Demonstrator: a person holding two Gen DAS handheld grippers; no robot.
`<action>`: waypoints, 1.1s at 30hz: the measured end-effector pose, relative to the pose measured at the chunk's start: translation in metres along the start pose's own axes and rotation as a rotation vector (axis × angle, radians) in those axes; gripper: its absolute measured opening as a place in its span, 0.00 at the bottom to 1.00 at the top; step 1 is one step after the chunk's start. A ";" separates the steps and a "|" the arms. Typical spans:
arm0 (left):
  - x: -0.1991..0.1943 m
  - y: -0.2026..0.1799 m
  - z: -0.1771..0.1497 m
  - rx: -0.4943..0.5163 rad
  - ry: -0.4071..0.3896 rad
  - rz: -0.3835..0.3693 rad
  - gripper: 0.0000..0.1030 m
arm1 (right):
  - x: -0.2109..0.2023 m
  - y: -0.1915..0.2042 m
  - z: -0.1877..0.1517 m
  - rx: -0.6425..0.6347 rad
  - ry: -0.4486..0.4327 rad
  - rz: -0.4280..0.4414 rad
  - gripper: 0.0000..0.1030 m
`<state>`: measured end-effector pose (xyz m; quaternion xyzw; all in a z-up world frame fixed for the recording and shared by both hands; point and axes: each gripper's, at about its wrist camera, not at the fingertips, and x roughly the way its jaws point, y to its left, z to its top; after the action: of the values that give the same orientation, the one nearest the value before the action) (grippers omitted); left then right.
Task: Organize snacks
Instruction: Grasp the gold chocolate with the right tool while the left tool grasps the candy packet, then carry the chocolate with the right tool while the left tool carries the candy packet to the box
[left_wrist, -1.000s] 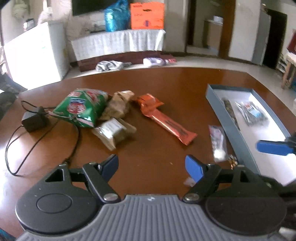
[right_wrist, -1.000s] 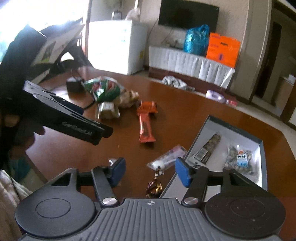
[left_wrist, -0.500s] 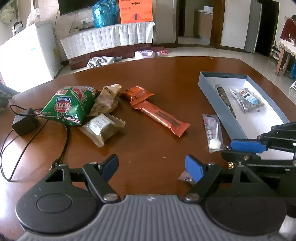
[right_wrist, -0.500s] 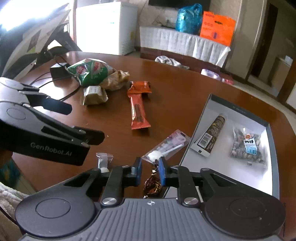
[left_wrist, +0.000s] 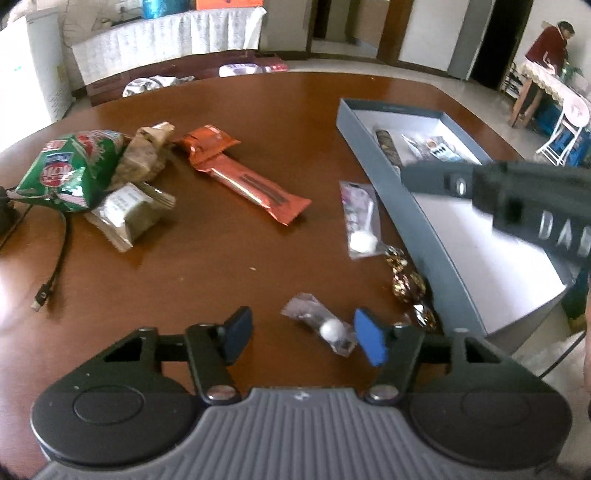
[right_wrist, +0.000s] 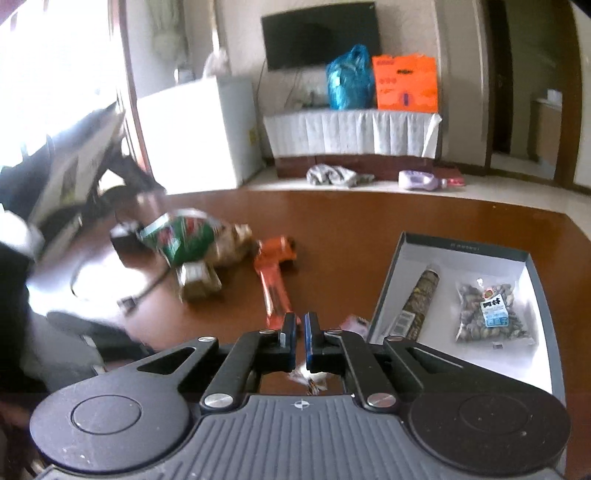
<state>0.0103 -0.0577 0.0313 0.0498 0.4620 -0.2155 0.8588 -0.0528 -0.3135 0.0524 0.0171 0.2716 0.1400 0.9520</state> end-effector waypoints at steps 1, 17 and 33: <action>0.001 -0.002 -0.001 0.007 0.005 -0.005 0.54 | 0.000 -0.002 0.002 0.004 0.009 0.006 0.07; -0.015 0.014 0.011 -0.032 -0.150 0.116 0.16 | 0.016 -0.001 -0.010 -0.049 0.160 -0.020 0.36; -0.027 0.017 0.014 -0.039 -0.204 0.101 0.16 | 0.047 0.041 -0.031 -0.326 0.257 -0.151 0.25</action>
<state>0.0147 -0.0379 0.0592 0.0340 0.3733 -0.1668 0.9120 -0.0414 -0.2631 0.0066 -0.1754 0.3652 0.1113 0.9075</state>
